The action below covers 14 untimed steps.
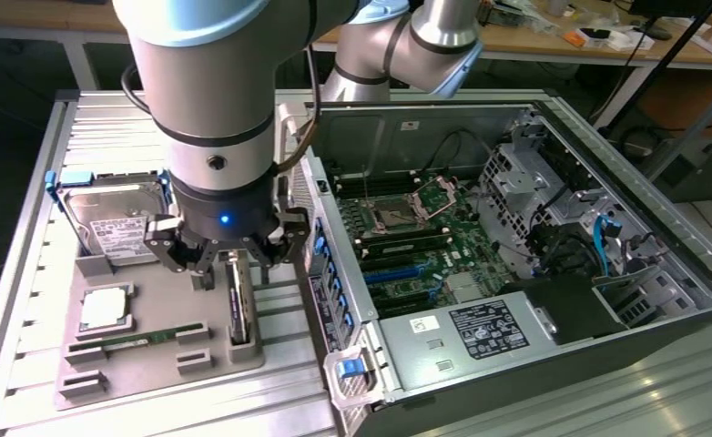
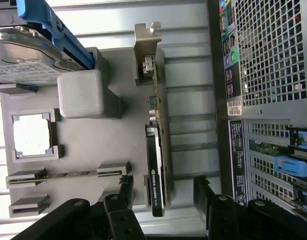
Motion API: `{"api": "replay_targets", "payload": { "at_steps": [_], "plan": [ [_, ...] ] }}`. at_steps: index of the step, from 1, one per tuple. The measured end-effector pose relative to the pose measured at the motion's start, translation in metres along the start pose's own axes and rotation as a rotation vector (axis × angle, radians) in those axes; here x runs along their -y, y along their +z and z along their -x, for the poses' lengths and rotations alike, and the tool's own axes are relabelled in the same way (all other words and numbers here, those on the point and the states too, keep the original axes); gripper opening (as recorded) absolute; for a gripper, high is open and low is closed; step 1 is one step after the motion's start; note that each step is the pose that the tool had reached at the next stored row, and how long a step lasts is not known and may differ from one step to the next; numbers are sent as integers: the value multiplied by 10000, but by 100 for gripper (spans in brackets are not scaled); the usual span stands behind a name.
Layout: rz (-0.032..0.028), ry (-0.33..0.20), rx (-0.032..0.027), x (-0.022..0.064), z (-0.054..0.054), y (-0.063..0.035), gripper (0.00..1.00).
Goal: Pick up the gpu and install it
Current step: 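Pick up the gpu and move the gpu toward the slot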
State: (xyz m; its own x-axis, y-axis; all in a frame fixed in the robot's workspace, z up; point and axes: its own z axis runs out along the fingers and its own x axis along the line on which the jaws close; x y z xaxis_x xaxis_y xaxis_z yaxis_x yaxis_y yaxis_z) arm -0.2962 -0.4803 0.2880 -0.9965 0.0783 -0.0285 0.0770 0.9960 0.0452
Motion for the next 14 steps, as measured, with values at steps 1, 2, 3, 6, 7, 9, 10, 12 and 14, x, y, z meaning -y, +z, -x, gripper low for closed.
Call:
{"api": "replay_targets", "payload": {
  "at_steps": [1,2,3,6,7,9,10,12,14],
  "plan": [
    [1,0,0,-1,-1,8,60],
    [1,0,0,-2,-1,16,60],
    [1,0,1,-2,-1,22,60],
    [1,0,1,-4,-2,43,60],
    [1,0,0,-4,-2,51,60],
    [0,0,0,-4,-3,65,60],
    [1,0,0,-4,-3,73,60],
    [1,0,0,-4,-4,89,60],
    [0,0,0,-3,-4,104,60]
  ]
}}
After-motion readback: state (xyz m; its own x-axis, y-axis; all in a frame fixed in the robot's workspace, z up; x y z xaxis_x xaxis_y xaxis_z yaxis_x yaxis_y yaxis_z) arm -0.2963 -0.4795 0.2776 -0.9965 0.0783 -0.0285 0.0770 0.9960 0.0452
